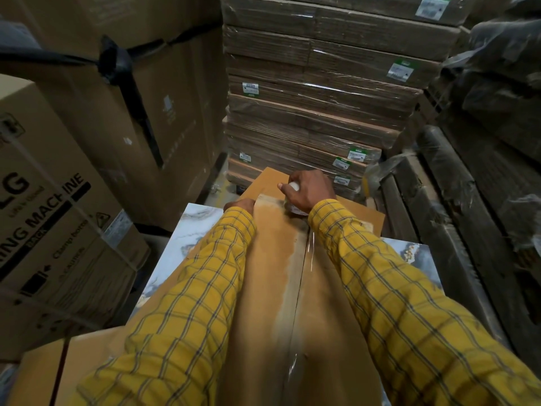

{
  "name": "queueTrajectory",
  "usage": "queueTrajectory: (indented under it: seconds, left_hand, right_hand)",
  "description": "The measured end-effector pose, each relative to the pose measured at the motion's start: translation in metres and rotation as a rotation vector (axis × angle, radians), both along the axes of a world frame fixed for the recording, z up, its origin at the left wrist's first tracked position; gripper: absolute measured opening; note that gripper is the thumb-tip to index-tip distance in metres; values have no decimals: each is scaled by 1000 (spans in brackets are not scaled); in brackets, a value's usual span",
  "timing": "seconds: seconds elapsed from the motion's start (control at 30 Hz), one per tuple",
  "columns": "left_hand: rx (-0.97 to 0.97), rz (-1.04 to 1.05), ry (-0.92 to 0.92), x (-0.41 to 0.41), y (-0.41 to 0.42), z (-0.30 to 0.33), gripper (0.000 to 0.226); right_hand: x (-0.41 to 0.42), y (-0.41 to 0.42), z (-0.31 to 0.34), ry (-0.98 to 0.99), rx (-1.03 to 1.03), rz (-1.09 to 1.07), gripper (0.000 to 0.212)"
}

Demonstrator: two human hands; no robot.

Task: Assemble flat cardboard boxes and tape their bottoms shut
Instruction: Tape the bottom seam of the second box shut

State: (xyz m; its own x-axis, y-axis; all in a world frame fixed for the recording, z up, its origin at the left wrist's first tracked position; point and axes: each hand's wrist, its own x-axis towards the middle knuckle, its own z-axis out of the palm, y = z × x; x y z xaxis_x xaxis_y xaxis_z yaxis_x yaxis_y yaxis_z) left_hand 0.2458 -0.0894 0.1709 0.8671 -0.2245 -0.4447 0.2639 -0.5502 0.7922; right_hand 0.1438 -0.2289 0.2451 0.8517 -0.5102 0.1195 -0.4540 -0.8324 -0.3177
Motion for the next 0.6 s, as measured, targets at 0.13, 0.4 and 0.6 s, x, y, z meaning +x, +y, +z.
queueTrajectory:
  seconds: [0.13, 0.4, 0.6]
  left_hand:
    - [-191, 396, -153, -11, -4, 7, 21]
    - [-170, 103, -357, -27, -4, 3, 38]
    - [-122, 87, -419, -30, -5, 8, 35]
  right_hand:
    - [-2, 3, -1, -9, 3, -3, 43]
    - [-6, -1, 7, 42, 15, 23, 54]
    - [-30, -21, 22, -98, 521, -40, 35]
